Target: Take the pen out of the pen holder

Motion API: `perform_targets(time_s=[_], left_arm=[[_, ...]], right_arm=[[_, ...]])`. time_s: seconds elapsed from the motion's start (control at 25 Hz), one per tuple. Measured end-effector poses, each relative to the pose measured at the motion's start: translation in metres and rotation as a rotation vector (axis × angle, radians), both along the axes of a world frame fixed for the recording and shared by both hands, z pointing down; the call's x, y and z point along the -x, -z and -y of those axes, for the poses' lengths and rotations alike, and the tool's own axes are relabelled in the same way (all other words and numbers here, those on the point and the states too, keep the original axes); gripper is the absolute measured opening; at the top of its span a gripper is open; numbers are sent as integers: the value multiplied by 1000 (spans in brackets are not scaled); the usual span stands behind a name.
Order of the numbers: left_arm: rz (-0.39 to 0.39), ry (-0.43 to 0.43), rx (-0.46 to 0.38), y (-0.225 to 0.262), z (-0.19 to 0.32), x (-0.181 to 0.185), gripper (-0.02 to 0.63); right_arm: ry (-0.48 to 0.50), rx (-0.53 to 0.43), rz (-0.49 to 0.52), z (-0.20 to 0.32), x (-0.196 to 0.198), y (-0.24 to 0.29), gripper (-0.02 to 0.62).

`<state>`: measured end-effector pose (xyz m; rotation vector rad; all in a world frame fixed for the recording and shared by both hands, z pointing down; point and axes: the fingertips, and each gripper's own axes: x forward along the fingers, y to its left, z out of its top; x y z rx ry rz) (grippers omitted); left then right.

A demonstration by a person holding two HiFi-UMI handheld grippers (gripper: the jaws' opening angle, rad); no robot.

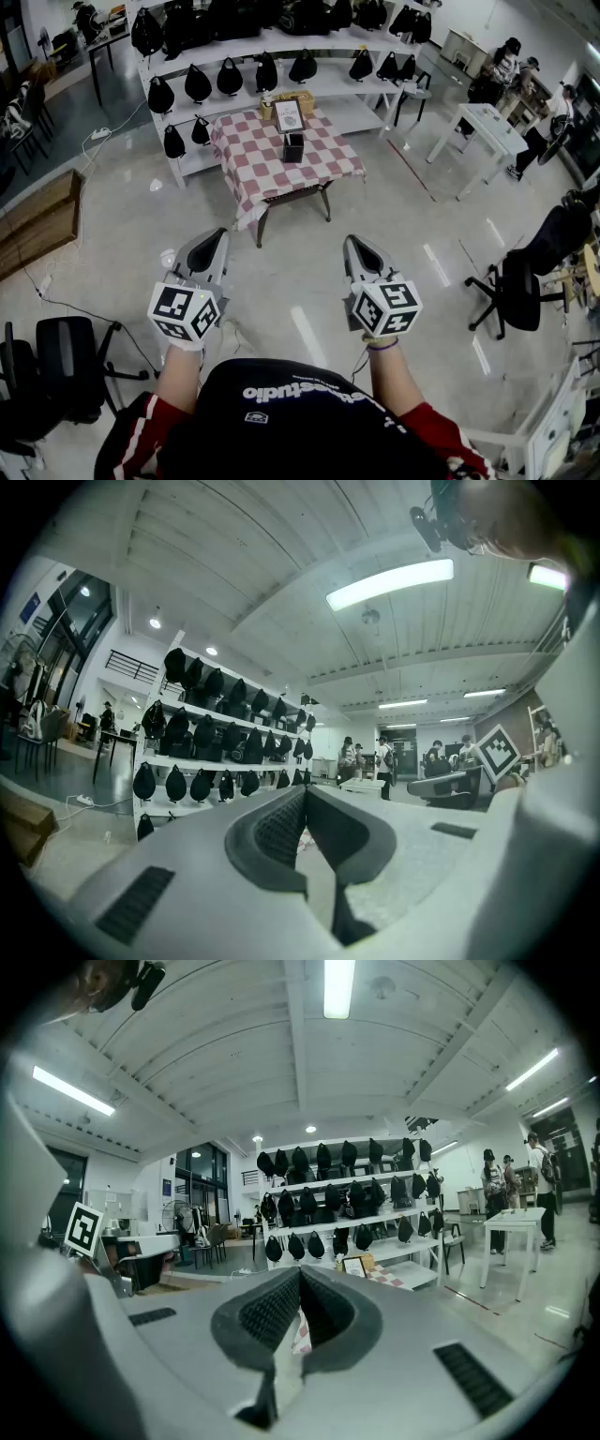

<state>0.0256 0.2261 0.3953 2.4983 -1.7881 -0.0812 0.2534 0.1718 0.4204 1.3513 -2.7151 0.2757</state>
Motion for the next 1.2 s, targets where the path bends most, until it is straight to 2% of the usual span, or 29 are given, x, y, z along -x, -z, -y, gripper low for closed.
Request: perform_targets(time_s=[1.0, 1.2], left_arm=[[13, -10, -18, 9, -8, -10, 5], [15, -14, -17, 8, -12, -17, 5]], right_arm=[[1, -38, -2, -8, -5, 9, -3], [-3, -36, 23, -12, -11, 7, -2]])
